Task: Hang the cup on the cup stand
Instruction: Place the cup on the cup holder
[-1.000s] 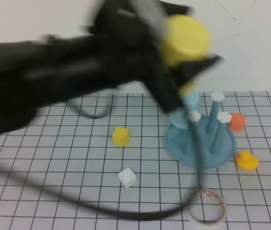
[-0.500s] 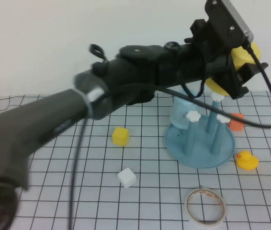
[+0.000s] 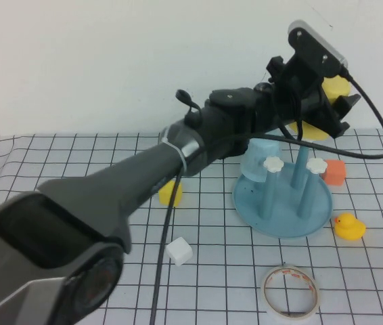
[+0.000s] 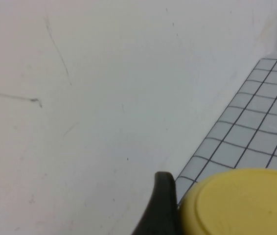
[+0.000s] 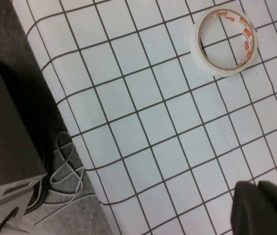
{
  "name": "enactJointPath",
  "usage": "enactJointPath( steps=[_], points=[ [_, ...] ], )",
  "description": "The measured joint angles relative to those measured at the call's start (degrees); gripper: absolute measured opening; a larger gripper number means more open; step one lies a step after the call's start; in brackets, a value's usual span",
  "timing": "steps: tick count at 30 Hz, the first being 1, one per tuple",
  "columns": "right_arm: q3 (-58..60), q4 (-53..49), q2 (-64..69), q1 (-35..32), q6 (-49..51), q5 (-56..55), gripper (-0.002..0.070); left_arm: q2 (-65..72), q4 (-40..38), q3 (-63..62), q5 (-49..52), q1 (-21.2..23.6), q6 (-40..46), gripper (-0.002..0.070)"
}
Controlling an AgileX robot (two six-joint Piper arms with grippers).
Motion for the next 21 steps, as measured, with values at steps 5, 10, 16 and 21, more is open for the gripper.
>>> enactJointPath(
  steps=[5,10,16,21],
  points=[
    [0.0,0.0,0.0,0.0,0.0,-0.1,0.0,4.8,-0.1,-4.6,-2.3,0.0,-0.2,0.0552],
    [0.0,0.0,0.0,0.0,0.1,-0.2,0.0,8.4,-0.2,-7.5,-4.9,0.3,-0.7,0.0552],
    [0.0,0.0,0.0,0.0,0.1,-0.2,0.0,10.5,-0.2,-8.7,-1.1,0.6,-1.1,0.0552],
    [0.0,0.0,0.0,0.0,0.1,-0.2,0.0,11.0,-0.2,-8.8,-0.8,0.6,-1.4,0.0552]
  ],
)
